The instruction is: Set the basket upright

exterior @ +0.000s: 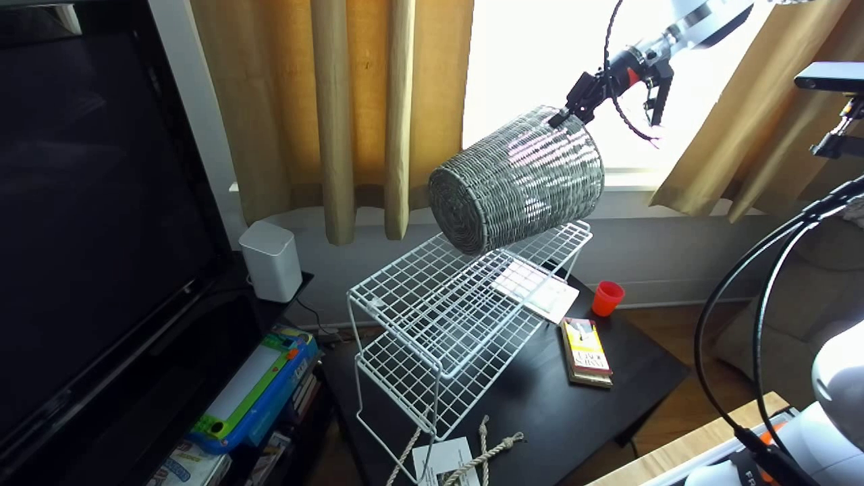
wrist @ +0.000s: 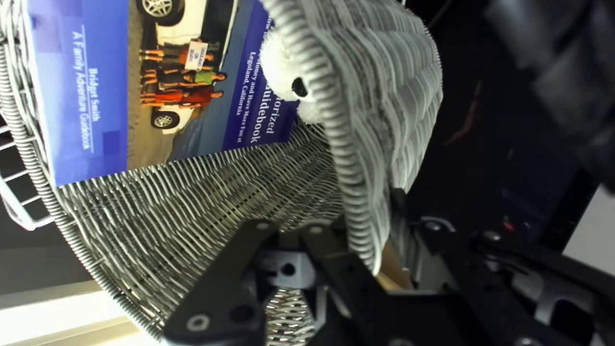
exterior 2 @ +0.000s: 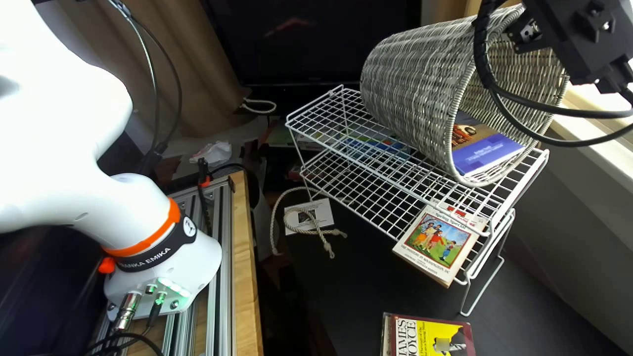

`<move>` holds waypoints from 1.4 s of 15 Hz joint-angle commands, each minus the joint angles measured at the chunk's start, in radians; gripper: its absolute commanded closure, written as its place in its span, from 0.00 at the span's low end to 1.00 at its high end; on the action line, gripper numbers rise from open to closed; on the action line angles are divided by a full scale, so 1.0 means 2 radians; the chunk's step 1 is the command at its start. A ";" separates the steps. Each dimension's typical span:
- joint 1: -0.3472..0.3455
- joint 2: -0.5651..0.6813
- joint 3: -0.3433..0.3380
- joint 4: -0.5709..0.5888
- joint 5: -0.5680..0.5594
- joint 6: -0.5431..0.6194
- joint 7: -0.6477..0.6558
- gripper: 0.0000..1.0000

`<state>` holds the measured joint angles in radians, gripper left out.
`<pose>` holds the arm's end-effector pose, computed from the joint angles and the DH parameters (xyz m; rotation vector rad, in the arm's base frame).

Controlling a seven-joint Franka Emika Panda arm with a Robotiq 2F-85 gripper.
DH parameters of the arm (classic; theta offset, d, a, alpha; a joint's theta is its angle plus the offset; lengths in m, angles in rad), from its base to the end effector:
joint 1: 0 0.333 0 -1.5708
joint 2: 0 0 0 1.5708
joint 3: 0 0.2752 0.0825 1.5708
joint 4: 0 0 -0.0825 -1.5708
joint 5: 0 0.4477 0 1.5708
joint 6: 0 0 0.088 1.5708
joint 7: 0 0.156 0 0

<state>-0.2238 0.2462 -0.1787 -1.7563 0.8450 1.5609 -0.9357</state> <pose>0.6201 -0.1327 0.3339 -2.2298 -0.3831 -0.2049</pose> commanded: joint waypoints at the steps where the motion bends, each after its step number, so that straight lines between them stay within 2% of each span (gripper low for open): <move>1: 0.007 -0.022 0.009 0.000 -0.031 0.006 0.019 0.96; 4: 0.014 -0.038 0.017 0.001 -0.056 0.010 0.026 0.97; 8: 0.031 -0.065 0.026 -0.009 -0.087 0.061 0.063 0.97; 11: 0.040 -0.083 0.035 -0.008 -0.103 0.076 0.088 0.97; 21: 0.065 -0.131 0.056 -0.011 -0.168 0.079 0.110 0.97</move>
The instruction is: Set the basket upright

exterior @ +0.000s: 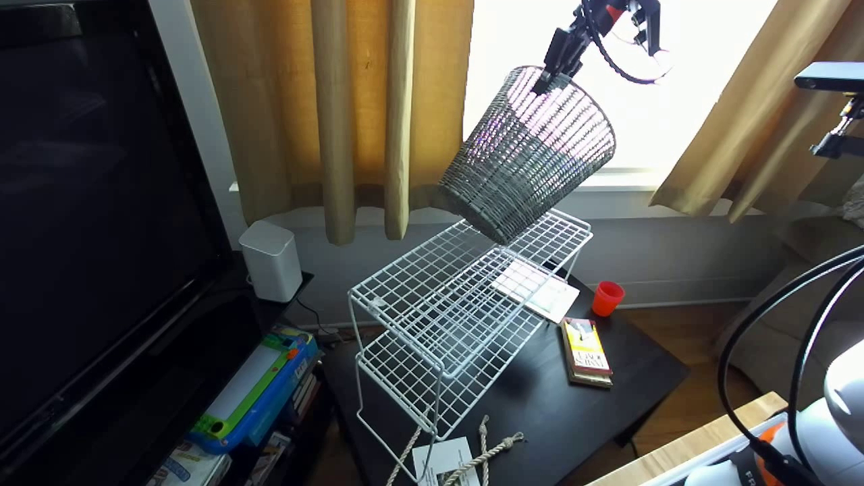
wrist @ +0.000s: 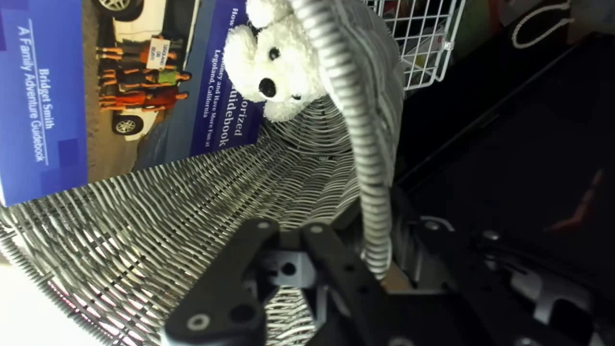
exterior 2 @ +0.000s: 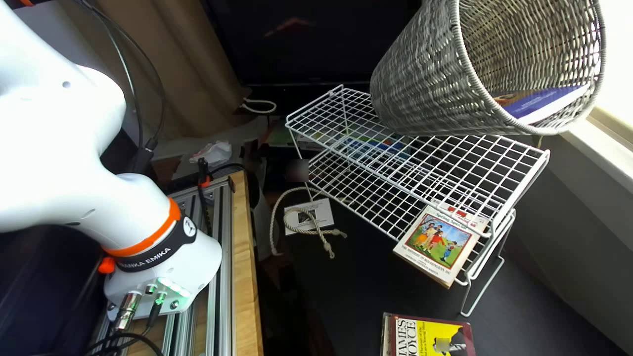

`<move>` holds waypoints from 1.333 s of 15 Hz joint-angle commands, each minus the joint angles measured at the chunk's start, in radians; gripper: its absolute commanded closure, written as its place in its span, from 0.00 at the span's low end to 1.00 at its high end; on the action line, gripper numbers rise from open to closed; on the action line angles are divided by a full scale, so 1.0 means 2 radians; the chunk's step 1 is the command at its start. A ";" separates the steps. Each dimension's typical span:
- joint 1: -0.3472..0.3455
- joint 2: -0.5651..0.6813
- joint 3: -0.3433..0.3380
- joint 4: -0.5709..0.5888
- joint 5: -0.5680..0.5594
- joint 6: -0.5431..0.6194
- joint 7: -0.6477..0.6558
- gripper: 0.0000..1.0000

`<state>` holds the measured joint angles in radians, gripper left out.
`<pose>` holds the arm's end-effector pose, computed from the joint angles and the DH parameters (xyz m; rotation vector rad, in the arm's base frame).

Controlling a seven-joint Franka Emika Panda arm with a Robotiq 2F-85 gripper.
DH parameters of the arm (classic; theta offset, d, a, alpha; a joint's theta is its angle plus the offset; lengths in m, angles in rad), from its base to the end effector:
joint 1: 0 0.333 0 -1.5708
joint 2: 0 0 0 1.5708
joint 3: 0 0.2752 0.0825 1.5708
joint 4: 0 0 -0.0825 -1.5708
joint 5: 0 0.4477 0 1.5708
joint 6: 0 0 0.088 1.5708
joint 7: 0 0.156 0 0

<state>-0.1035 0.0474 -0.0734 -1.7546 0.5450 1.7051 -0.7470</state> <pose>0.6307 -0.0371 0.4379 -2.5440 -0.6071 -0.2051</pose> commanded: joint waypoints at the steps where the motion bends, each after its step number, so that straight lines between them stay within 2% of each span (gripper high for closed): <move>1: 0.008 -0.035 0.005 -0.012 -0.026 0.006 0.018 0.97; 4: 0.016 -0.044 0.010 -0.020 -0.064 0.014 0.022 0.97; 9: 0.032 -0.062 0.022 -0.046 -0.127 0.080 0.031 0.97; 12: 0.040 -0.077 0.028 -0.062 -0.141 0.102 0.042 0.97; 20: 0.054 -0.104 0.036 -0.088 -0.184 0.116 0.072 0.97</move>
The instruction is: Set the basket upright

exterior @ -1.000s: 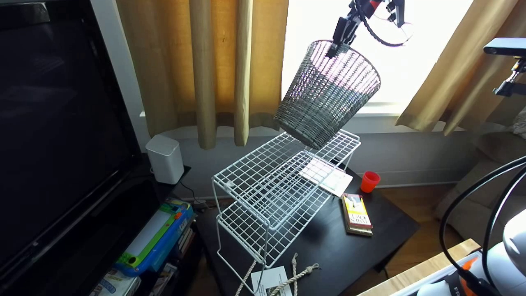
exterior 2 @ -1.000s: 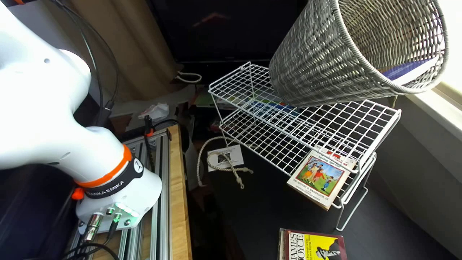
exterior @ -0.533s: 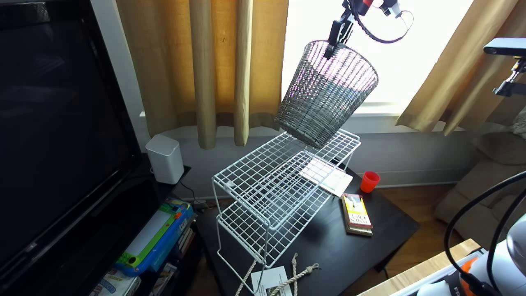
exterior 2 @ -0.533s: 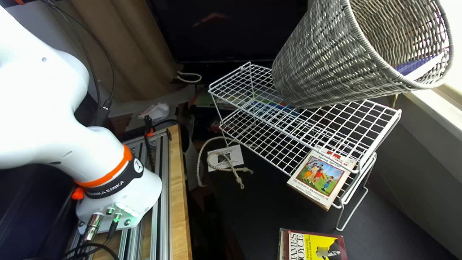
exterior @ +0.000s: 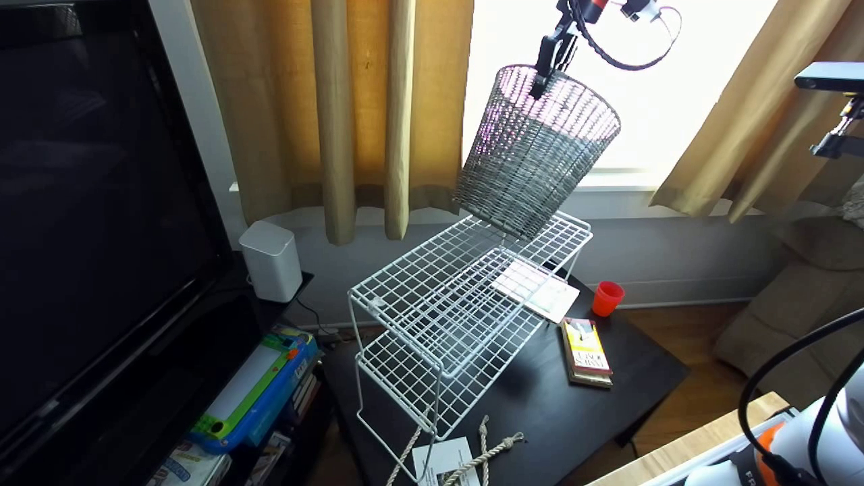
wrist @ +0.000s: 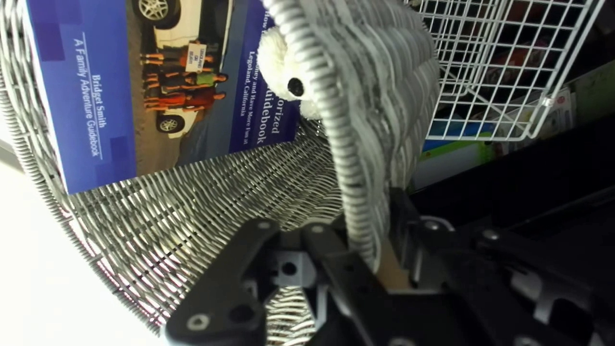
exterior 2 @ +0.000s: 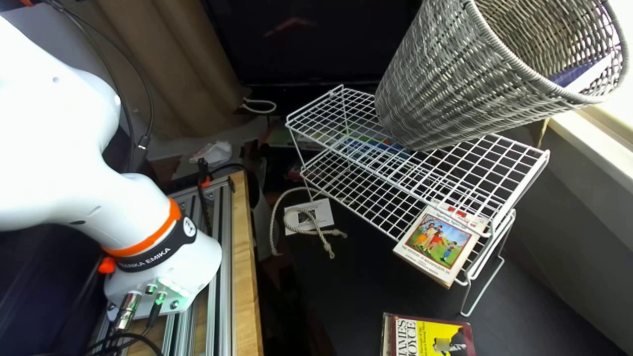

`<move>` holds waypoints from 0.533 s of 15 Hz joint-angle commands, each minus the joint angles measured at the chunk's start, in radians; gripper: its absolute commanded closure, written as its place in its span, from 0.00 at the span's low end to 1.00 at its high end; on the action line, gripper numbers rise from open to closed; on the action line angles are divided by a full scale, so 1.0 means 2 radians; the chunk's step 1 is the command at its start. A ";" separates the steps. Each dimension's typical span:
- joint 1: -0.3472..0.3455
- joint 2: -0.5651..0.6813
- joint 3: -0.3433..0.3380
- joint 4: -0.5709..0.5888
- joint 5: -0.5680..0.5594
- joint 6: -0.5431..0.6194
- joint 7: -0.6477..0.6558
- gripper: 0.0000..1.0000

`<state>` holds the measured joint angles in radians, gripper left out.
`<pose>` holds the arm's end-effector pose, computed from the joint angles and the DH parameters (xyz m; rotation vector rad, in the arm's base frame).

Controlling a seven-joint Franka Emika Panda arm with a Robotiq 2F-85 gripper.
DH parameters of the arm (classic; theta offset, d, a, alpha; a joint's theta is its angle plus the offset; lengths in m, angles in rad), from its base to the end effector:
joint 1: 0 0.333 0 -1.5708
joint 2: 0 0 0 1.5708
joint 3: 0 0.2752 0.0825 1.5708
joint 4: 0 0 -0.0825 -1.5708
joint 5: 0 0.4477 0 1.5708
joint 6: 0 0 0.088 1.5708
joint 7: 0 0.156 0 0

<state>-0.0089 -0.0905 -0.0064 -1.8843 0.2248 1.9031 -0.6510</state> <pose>0.6176 0.0170 0.4534 -2.8402 -0.8379 -0.2585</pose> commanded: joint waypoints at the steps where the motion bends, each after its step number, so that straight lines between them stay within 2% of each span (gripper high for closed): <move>1: 0.008 -0.038 0.004 -0.027 -0.031 0.021 0.030 0.97; 8: 0.018 -0.055 0.011 -0.046 -0.083 0.033 0.073 0.97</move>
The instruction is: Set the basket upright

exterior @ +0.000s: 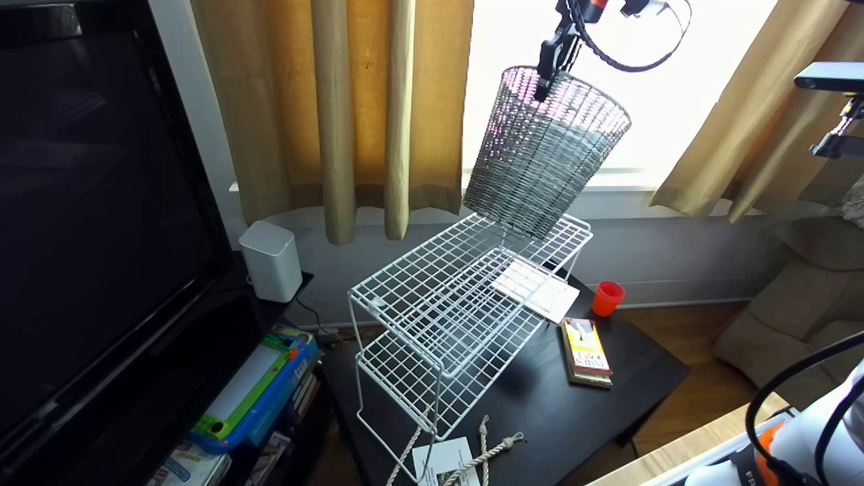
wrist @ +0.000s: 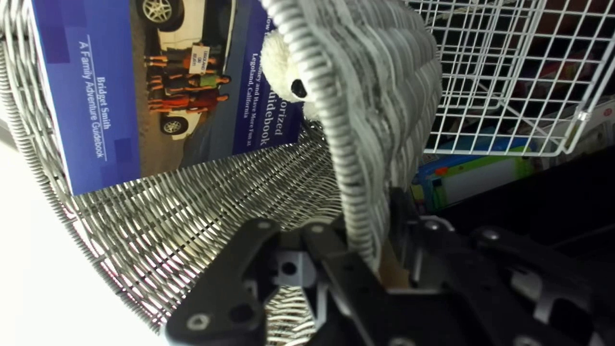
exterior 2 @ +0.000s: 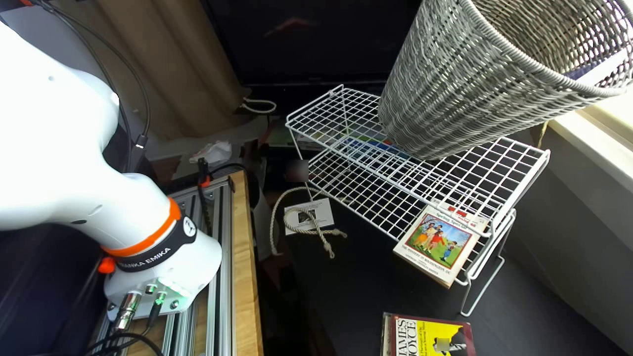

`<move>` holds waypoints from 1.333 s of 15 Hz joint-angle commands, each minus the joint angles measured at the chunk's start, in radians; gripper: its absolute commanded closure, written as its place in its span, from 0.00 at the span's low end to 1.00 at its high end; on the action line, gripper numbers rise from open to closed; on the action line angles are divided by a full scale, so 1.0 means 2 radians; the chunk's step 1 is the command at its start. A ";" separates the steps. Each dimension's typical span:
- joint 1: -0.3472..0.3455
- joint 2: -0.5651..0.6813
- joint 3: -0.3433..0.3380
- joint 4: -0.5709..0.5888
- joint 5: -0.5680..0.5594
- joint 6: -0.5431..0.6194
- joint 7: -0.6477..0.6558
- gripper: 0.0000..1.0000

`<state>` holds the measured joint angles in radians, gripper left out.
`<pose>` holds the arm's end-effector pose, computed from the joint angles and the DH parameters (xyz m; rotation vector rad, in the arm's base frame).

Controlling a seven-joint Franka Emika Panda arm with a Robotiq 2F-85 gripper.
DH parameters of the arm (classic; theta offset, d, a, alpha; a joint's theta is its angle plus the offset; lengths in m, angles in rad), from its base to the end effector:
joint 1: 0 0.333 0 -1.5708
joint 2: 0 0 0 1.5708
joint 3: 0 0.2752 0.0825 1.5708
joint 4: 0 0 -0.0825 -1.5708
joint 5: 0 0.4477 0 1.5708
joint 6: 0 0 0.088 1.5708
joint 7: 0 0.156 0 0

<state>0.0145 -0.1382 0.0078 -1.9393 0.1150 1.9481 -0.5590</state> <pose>0.6081 0.0266 0.4543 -2.9508 -0.8274 -0.2619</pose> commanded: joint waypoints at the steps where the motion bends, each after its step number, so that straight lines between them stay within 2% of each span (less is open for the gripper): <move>1: 0.008 -0.032 0.005 -0.022 -0.035 0.012 0.036 0.97; 9: 0.019 -0.032 0.027 -0.052 -0.125 0.066 0.103 0.97; 13: 0.026 -0.034 0.037 -0.056 -0.152 0.061 0.125 0.97; 20: 0.037 -0.053 0.038 -0.075 -0.138 0.031 0.108 0.97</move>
<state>0.0783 -0.1803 0.0878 -2.0378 -0.1430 2.0317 -0.3321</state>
